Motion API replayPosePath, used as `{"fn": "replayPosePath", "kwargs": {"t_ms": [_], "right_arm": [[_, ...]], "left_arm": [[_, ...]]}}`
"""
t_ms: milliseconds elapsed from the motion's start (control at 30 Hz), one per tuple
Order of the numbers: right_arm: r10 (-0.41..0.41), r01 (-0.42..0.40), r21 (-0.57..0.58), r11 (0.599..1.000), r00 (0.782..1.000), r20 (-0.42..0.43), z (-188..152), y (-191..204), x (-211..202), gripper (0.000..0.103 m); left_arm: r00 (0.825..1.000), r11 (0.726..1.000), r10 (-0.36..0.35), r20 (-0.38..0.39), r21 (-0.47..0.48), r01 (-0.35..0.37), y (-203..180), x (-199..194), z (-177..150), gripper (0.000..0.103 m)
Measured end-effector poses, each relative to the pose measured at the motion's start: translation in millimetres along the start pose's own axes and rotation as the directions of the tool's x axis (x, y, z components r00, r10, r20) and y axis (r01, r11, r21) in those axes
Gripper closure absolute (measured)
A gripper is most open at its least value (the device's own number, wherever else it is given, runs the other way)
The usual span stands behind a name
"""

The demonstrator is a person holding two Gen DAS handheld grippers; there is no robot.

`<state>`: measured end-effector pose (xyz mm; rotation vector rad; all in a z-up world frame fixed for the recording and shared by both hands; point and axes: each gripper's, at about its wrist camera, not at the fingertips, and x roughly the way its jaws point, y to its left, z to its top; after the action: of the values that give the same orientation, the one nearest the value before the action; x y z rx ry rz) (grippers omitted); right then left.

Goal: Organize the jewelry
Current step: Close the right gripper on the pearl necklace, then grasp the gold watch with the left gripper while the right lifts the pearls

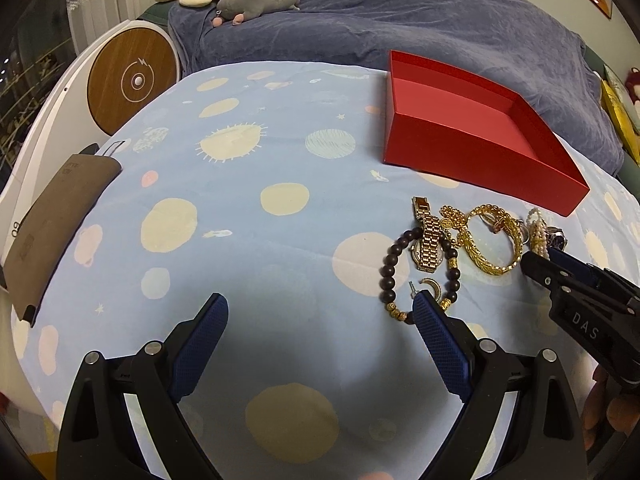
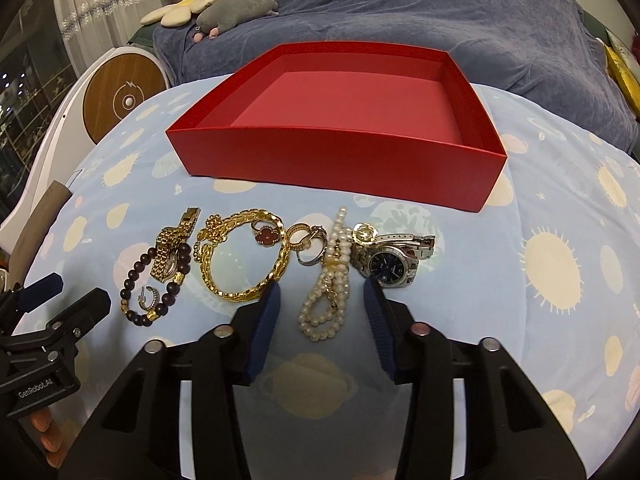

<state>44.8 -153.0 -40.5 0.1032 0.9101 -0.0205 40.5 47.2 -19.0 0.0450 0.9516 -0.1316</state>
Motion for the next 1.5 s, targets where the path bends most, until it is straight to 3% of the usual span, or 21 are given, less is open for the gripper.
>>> {"fn": "replayPosePath", "kwargs": {"t_ms": [33, 467, 633, 767, 833, 933, 1100, 1167, 1233, 1500], "right_arm": [[0.001, -0.001, 0.004, 1.0, 1.0, -0.004, 0.3, -2.0, -0.4, 0.083], [0.05, -0.051, 0.025, 0.998, 0.997, 0.052, 0.4, -15.7, -38.4, 0.084], [0.054, -0.056, 0.042, 0.998, 0.997, 0.059, 2.4, -24.4, -44.1, 0.084], [0.049, -0.053, 0.071, 0.996, 0.997, 0.057, 1.6, -34.4, -45.5, 0.083], [0.045, -0.049, 0.079, 0.996, 0.997, 0.056, 1.2, -38.8, -45.6, 0.083], [0.039, -0.044, 0.088, 0.995, 0.998, 0.055, 0.8, -44.5, -45.9, 0.083], [0.033, -0.038, 0.098, 0.994, 0.998, 0.051, -1.7, -50.9, -46.9, 0.083], [0.029, -0.035, 0.1, 0.994, 0.998, 0.052, -2.5, -52.2, -47.4, 0.083], [0.029, -0.035, 0.102, 0.994, 0.998, 0.053, -2.4, -52.4, -47.9, 0.083], [0.038, -0.044, 0.091, 0.995, 0.997, 0.067, -1.8, -47.9, -51.3, 0.083]], "left_arm": [[1.0, 1.0, -0.003, -0.001, 0.002, 0.003, -1.4, 0.1, -0.2, 0.012], [0.998, 0.998, -0.06, 0.009, 0.035, 0.059, -35.3, 16.8, 18.5, 0.012], [0.999, 0.999, -0.034, 0.018, 0.04, 0.033, -47.4, 31.9, 27.9, 0.013], [0.999, 0.998, -0.044, 0.009, 0.047, 0.044, -52.3, 41.5, 32.4, 0.034], [0.999, 0.998, -0.051, 0.018, 0.047, 0.05, -54.6, 42.0, 32.9, 0.036], [0.998, 0.996, -0.06, 0.027, 0.073, 0.058, -60.6, 42.4, 33.5, 0.047], [0.997, 0.995, -0.067, 0.034, 0.082, 0.064, -64.1, 42.6, 35.1, 0.074], [0.996, 0.994, -0.081, 0.029, 0.074, 0.078, -63.5, 41.4, 36.1, 0.078], [0.995, 0.993, -0.097, 0.035, 0.067, 0.094, -62.8, 37.5, 37.5, 0.092], [0.985, 0.985, -0.167, 0.03, 0.039, 0.166, -51.7, 22.4, 39.3, 0.094]]}}
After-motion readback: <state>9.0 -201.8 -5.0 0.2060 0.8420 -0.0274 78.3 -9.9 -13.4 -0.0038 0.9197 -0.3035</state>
